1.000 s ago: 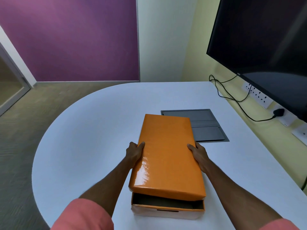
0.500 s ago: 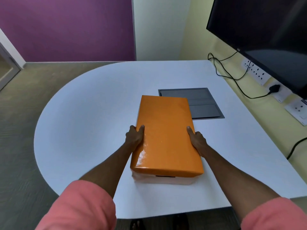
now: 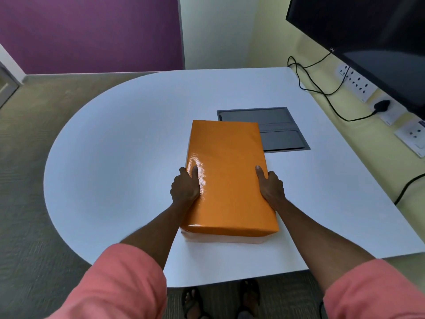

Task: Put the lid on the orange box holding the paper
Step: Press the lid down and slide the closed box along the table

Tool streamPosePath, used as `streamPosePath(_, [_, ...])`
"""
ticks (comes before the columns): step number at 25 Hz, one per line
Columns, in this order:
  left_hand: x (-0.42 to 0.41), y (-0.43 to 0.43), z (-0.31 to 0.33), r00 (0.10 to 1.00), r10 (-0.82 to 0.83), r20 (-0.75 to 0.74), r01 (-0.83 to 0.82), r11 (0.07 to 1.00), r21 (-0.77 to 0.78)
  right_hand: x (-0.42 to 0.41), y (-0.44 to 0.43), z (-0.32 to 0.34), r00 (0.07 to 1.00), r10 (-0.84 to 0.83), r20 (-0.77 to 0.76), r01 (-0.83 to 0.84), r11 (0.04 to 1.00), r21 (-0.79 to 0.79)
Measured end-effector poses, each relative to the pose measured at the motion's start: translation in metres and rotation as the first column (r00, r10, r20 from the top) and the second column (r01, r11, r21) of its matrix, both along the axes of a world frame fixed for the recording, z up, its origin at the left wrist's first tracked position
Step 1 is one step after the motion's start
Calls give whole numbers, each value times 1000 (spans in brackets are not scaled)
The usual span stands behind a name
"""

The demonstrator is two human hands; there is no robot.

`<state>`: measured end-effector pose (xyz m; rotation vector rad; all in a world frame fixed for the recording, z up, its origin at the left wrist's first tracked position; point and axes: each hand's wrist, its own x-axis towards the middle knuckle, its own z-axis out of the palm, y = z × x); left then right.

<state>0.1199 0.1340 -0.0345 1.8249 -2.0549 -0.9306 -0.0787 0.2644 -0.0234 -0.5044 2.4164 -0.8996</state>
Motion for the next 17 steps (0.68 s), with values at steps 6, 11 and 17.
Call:
streamPosePath(6, [-2, -1, -3, 1000, -26, 6, 26, 1000, 16, -2, -1, -4, 1000, 6, 24, -7, 1000, 20])
streamPosePath(11, [-6, -32, 15, 990, -139, -6, 140, 990, 36, -14, -14, 8, 998, 57, 28, -57, 998, -16])
streamPosePath(17, [-25, -56, 22, 931, -351, -98, 359, 929, 86, -30, -44, 24, 968, 237, 82, -235, 972, -31])
